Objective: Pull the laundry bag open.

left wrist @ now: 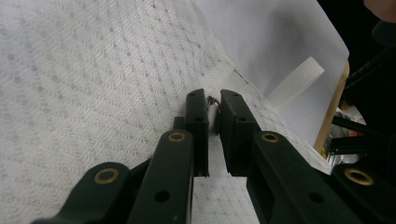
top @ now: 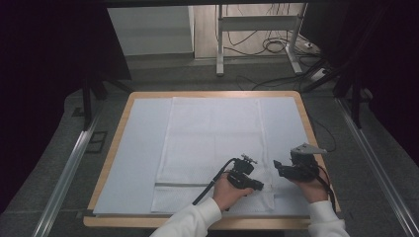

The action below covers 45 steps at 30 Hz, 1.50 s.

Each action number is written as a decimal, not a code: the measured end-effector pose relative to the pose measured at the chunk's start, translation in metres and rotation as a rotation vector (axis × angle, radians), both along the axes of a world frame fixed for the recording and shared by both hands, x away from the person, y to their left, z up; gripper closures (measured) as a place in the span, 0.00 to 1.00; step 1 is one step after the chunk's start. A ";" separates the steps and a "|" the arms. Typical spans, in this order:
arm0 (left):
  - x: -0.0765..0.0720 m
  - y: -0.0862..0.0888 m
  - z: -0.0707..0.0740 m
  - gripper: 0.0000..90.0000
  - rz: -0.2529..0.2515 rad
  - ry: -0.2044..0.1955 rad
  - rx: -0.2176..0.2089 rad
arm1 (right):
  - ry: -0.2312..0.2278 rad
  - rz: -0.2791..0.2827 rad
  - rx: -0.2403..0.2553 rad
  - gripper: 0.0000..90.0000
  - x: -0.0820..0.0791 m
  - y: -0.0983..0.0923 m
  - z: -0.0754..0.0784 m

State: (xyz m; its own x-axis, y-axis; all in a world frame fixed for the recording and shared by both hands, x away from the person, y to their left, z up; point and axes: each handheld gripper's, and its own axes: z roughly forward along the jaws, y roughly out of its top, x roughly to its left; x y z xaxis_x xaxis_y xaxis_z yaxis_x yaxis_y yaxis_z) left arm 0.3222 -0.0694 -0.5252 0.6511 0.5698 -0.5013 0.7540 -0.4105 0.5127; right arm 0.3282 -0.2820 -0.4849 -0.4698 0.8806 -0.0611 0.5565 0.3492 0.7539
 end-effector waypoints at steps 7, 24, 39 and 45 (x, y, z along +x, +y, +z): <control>0.000 0.002 0.000 0.96 -0.019 -0.007 -0.010 | -0.003 -0.002 -0.007 0.30 0.000 -0.001 0.000; -0.001 0.014 0.006 0.97 -0.016 -0.012 -0.079 | -0.001 0.006 0.018 0.30 -0.002 -0.001 0.004; -0.005 0.027 0.020 0.97 -0.004 -0.067 -0.085 | 0.045 0.015 0.071 0.30 -0.003 -0.001 0.008; -0.007 0.030 0.025 0.97 -0.002 -0.094 -0.083 | 0.067 0.016 0.121 0.28 -0.002 -0.001 0.010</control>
State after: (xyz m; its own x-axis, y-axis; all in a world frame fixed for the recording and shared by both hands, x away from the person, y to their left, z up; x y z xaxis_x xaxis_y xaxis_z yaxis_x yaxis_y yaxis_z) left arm 0.3147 -0.0390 -0.5002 0.6987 0.5273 -0.4835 0.7001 -0.3650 0.6137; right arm 0.3258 -0.2831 -0.4744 -0.4834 0.8720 0.0775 0.6021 0.2669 0.7525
